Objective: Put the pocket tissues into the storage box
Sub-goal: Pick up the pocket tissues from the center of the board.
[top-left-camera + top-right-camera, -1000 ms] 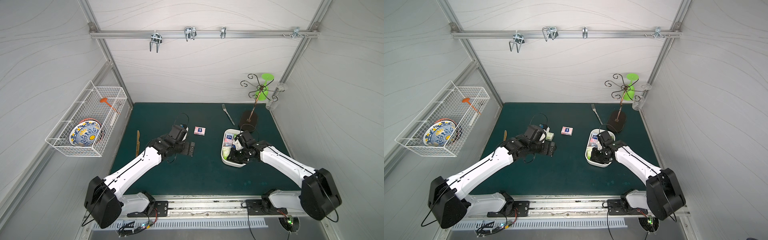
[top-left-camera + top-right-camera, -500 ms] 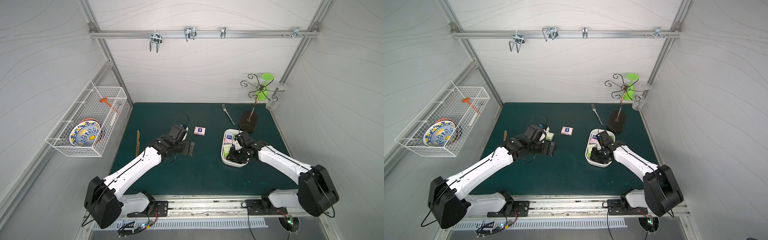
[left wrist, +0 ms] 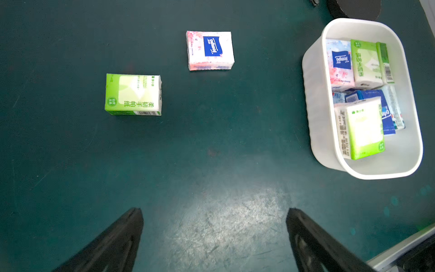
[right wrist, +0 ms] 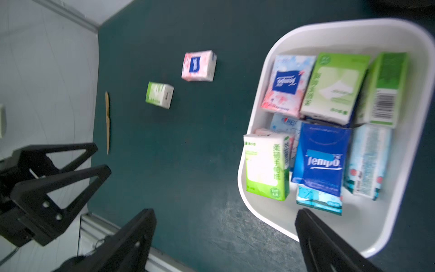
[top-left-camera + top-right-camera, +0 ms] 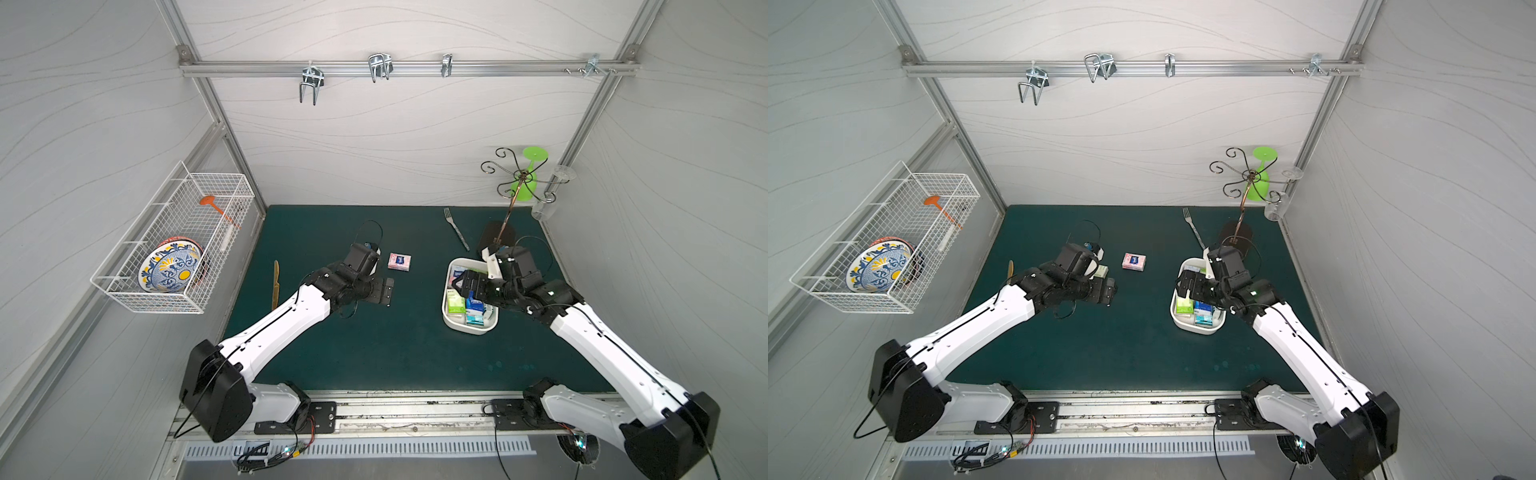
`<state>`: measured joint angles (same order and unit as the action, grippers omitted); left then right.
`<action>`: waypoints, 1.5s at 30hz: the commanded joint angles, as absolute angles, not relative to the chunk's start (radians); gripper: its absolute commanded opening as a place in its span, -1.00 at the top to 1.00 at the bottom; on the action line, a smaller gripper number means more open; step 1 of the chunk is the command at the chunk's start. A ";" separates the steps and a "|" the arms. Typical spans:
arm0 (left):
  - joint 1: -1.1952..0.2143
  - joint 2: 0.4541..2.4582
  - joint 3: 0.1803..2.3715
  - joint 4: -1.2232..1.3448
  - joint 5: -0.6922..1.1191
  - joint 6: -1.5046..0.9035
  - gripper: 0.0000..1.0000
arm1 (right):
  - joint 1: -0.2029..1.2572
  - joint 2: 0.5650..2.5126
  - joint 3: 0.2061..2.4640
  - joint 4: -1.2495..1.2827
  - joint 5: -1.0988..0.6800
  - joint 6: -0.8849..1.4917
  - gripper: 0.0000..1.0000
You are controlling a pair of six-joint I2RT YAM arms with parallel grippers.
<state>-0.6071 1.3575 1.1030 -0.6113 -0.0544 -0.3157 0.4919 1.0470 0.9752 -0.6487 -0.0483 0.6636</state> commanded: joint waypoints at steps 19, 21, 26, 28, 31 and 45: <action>-0.513 2.034 1.763 -0.727 -0.108 -1.181 -0.99 | 0.176 1.034 0.904 -0.712 -0.133 0.586 -0.98; -0.514 2.098 1.837 -0.779 -0.113 -1.288 -0.99 | 0.176 1.042 0.899 -0.710 -0.137 0.570 -0.98; -0.521 2.241 2.037 -0.902 -0.093 -1.469 -0.99 | 0.176 1.058 0.890 -0.715 -0.131 0.546 -0.98; -0.523 2.278 2.068 -0.915 -0.076 -1.535 -0.98 | 0.175 1.063 0.888 -0.713 -0.128 0.540 -0.98; -0.527 2.315 2.080 -0.935 -0.055 -1.622 -0.96 | 0.176 1.071 0.891 -0.713 -0.114 0.532 -0.98; -0.535 2.436 2.154 -0.901 -0.053 -1.696 -0.81 | 0.173 1.075 0.904 -0.739 -0.061 0.485 -0.98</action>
<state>-0.5316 2.4001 2.1052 -0.9199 -0.0586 -1.6714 0.1787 1.0801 0.8906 -0.7059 -0.0834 0.5068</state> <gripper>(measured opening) 0.911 0.989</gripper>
